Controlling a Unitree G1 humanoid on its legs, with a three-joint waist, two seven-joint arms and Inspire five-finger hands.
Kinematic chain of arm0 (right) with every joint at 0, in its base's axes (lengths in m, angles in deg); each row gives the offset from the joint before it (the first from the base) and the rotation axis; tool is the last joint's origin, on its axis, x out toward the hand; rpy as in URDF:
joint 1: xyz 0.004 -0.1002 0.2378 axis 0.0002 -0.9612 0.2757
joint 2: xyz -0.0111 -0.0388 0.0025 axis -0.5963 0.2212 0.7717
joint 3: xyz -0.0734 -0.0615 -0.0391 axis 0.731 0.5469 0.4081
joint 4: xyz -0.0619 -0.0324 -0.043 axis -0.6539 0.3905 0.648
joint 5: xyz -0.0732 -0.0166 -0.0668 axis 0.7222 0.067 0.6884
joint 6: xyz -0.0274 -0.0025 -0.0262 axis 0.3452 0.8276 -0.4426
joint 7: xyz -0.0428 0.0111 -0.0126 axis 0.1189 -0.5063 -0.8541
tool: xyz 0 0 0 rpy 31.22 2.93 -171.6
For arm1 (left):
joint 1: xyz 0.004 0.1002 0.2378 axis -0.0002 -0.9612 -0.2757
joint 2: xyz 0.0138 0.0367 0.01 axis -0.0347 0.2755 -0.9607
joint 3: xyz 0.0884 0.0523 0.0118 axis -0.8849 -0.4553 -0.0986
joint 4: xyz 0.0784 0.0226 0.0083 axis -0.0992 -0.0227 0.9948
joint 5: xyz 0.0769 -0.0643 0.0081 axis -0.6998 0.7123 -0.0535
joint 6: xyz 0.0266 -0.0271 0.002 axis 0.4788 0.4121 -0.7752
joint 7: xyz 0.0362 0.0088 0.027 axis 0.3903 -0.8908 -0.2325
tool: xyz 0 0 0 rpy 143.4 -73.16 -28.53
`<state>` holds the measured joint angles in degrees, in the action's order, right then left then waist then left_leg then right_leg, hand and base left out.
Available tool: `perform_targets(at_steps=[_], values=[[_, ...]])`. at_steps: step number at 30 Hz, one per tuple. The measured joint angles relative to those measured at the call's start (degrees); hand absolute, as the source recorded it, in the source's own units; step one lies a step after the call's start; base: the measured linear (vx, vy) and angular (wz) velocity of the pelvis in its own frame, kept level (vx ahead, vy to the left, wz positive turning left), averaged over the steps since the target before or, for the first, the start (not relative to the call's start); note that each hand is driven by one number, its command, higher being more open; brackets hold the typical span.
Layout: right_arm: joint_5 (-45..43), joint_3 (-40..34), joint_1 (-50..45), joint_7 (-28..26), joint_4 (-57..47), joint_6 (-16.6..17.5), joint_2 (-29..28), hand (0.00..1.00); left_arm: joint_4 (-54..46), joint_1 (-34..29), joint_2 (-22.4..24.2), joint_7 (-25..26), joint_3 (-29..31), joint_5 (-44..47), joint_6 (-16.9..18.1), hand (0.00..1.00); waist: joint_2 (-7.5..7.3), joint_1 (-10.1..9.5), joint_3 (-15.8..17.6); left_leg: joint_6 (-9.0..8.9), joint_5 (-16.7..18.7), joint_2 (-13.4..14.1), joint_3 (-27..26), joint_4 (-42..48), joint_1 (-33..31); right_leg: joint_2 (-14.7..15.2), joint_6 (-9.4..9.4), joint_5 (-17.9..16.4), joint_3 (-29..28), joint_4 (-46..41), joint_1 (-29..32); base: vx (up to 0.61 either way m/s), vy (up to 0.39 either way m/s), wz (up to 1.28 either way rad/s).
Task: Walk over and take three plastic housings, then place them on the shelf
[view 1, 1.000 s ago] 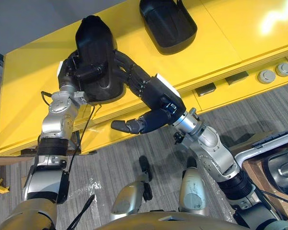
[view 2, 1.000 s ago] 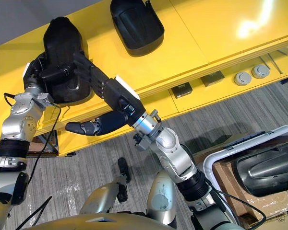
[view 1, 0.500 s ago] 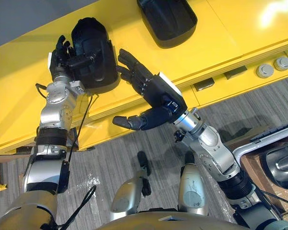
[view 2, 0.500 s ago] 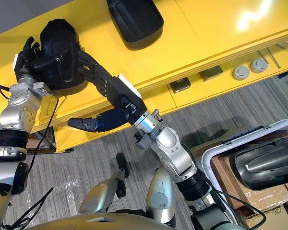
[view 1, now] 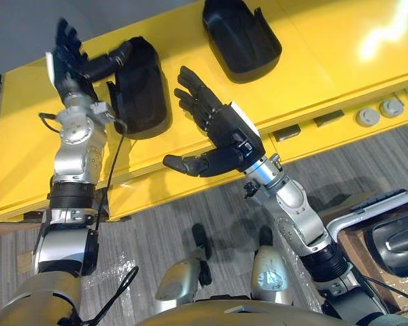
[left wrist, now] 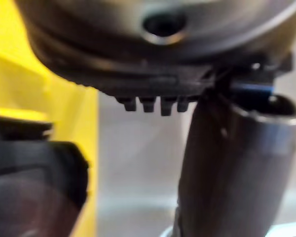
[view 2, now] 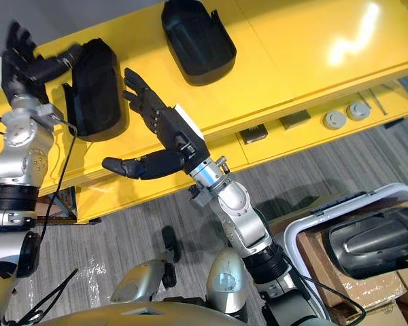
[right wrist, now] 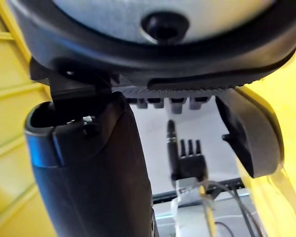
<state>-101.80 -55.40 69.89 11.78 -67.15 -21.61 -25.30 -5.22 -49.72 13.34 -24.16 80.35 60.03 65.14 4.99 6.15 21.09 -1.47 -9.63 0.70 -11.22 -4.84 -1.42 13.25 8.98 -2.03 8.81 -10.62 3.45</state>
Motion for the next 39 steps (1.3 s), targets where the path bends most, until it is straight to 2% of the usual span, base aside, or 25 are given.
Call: perform_targets(at_steps=[2, 7, 10, 12, 13, 14, 18, 23, 26, 30, 35, 39], values=[[2.3, -0.3, -1.7, 2.2, 0.4, 0.8, -0.1, 1.00, -8.1, -4.7, 0.0, -1.0, 1.7, -1.4, 2.6, 1.00, -0.25, -0.63, -3.3, -0.29, 0.3, 0.2, 0.7, 0.0, 0.4, -0.3, 0.02, 0.4, 1.1, 2.0, -1.8, 0.08, -0.008, 0.14], [8.5, -1.4, -5.0, 6.2, 0.4, 3.6, -0.2, 1.00, -22.9, -16.9, 1.3, -4.1, 5.2, -5.0, 7.6, 1.00, -0.37, -2.78, -8.6, -0.95, 1.3, 0.6, 2.0, -0.1, 2.6, -0.9, -0.08, 0.7, 3.3, 5.6, -6.6, 0.05, -0.014, 0.12], [11.2, -2.4, -5.2, 7.6, 0.4, 3.8, -0.3, 1.00, -30.1, -24.9, 5.5, -6.0, 7.1, -8.6, 9.8, 1.00, -0.63, -4.17, -10.2, -1.28, 1.6, 1.0, 2.3, -0.3, 3.9, -1.4, -0.20, 0.9, 3.9, 7.4, -8.5, -0.01, -0.005, 0.06], [11.3, -3.3, -6.6, 8.6, 0.4, 4.5, -0.5, 1.00, -35.2, -33.1, 11.1, -8.9, 7.1, -10.5, 10.7, 1.00, -0.95, -4.89, -12.0, -1.56, 1.8, 1.0, 3.4, -0.3, 4.0, -1.4, -0.45, 0.9, 5.2, 8.2, -9.7, -0.01, 0.001, 0.20], [11.3, -3.6, -6.9, 8.7, 0.4, 4.5, -0.8, 1.00, -36.2, -35.2, 12.3, -9.6, 7.0, -11.0, 10.8, 1.00, -1.10, -4.97, -12.4, -1.64, 1.9, 1.0, 3.6, -0.3, 4.0, -1.4, -0.51, 0.8, 5.5, 8.4, -9.9, -0.01, 0.010, 0.19], [13.0, -4.3, -7.5, 8.7, 0.3, 4.5, -1.7, 1.00, -37.9, -40.1, 14.7, -11.7, 6.9, -11.3, 10.8, 1.00, -1.37, -5.55, -12.8, -1.66, 1.9, 1.1, 3.7, -0.3, 4.0, -1.5, -0.63, 1.0, 5.7, 9.0, -10.2, -0.02, 0.010, 0.09], [17.1, -4.8, -9.6, 8.6, 0.2, 4.5, -2.2, 1.00, -38.0, -48.4, 18.0, -14.0, 4.5, -14.8, 10.7, 1.00, -2.56, -7.02, -13.9, -1.66, 1.8, 1.1, 4.6, -0.3, 3.6, -1.6, -0.73, 1.3, 6.8, 9.8, -10.7, -0.01, 0.009, 0.10], [22.1, -4.3, -11.0, 8.8, 0.2, 4.5, -2.4, 1.00, -38.0, -52.9, 20.7, -15.9, 3.2, -13.1, 11.3, 1.00, -3.99, -8.26, -14.7, -1.56, 1.5, 0.8, 6.0, -0.3, 2.2, -1.6, -0.75, 1.4, 8.8, 9.9, -10.5, 0.01, 0.001, 0.17], [25.9, -3.4, -11.0, 9.6, 0.2, 4.5, -2.2, 1.00, -38.0, -55.0, 23.7, -16.4, 1.8, -10.0, 12.4, 1.00, -4.19, -9.35, -14.7, -1.49, 1.3, 0.7, 6.8, -0.3, 1.8, -1.8, -0.75, 1.4, 9.7, 9.9, -10.6, 0.02, -0.013, 0.15], [31.2, -1.1, -10.9, 10.5, 0.3, 4.5, -1.7, 1.00, -38.0, -56.4, 25.2, -16.0, 0.8, -7.8, 13.8, 1.00, -4.40, -10.56, -14.6, -1.48, 1.3, 0.9, 7.5, -0.3, 1.4, -2.0, -0.58, 1.5, 10.5, 9.9, -10.6, 0.02, -0.026, 0.10], [38.7, 0.7, -7.0, 14.8, 7.0, 4.2, -1.3, 1.00, -38.8, -56.4, 25.4, -15.3, -1.4, -6.0, 15.6, 1.00, -5.58, -10.78, -13.9, -1.48, 0.5, 1.0, 9.2, -0.3, 0.0, -2.4, -0.75, 1.5, 12.1, 9.7, -10.4, -0.01, -0.018, 0.17], [45.1, 0.8, -4.0, 19.5, 10.5, 1.9, -1.3, 1.00, -38.9, -56.2, 25.4, -14.5, -2.6, -5.9, 16.3, 1.00, -6.12, -11.17, -12.7, -1.59, -0.1, 1.0, 9.9, -0.3, -2.1, -2.4, -1.02, 1.5, 12.6, 9.1, -8.6, -0.04, 0.000, 0.11]])
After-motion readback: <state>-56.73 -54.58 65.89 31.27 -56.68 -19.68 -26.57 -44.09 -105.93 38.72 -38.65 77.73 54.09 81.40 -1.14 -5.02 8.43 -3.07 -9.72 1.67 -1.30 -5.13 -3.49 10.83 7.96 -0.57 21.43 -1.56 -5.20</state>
